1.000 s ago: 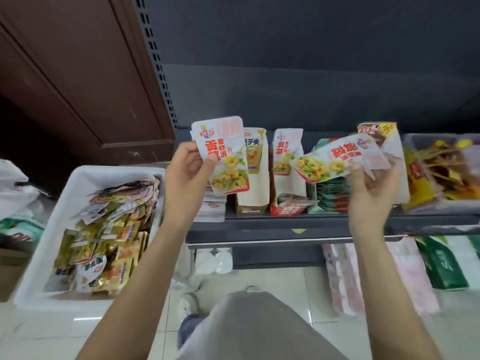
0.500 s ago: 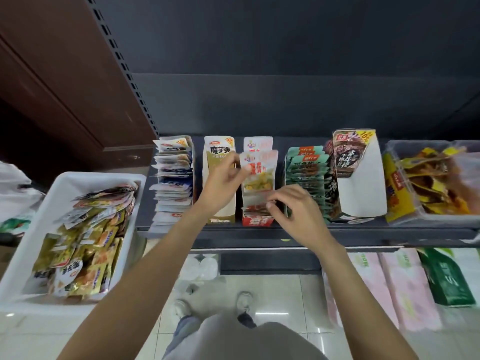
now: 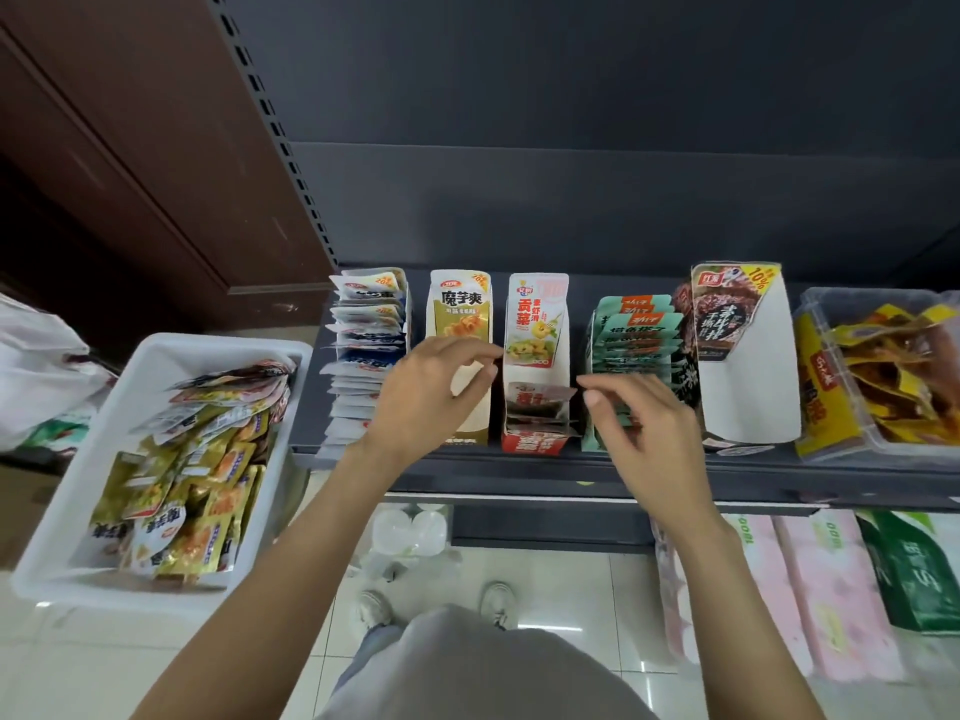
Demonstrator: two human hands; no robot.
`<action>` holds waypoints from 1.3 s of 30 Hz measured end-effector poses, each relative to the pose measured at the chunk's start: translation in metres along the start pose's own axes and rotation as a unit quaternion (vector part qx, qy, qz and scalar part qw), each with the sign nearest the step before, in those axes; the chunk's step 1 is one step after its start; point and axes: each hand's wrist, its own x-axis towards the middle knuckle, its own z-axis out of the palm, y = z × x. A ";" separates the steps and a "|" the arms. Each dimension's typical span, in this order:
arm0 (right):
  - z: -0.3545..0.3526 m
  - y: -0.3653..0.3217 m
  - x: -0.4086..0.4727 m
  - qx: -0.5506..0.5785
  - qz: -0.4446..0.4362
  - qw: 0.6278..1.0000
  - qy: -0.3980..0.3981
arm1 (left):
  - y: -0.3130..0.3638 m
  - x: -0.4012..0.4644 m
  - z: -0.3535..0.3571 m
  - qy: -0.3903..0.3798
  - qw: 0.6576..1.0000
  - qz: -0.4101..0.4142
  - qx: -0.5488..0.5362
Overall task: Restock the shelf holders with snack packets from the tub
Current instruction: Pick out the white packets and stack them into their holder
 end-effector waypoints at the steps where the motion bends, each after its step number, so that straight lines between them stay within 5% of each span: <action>1: 0.000 -0.007 0.000 0.013 -0.010 1.000 0.024 | 0.001 -0.006 -0.006 0.030 0.999 -0.009 -0.014; 4: 0.013 -0.035 0.005 0.040 -0.047 0.997 0.050 | -0.007 -0.034 -0.027 0.145 0.987 -0.057 -0.034; 8: 0.058 -0.079 0.012 0.063 -0.111 0.992 -0.015 | -0.042 -0.086 -0.057 0.305 0.948 -0.095 -0.005; 13: 0.144 -0.146 0.013 0.086 -0.161 0.973 -0.145 | -0.116 -0.165 -0.098 0.357 0.909 -0.215 0.013; 17: 0.225 -0.188 0.006 0.062 -0.156 0.942 -0.290 | -0.198 -0.221 -0.122 0.209 0.889 -0.403 0.061; 21: 0.308 -0.209 0.007 0.038 -0.104 0.922 -0.372 | -0.265 -0.249 -0.125 0.037 0.864 -0.500 0.046; 31: 0.442 -0.191 0.060 -0.194 -0.113 0.887 -0.404 | -0.322 -0.266 -0.090 -0.131 0.842 -0.520 0.058; 39: 0.475 -0.177 0.066 -0.394 -0.202 0.811 -0.383 | -0.329 -0.276 -0.085 -0.126 0.860 -0.492 0.043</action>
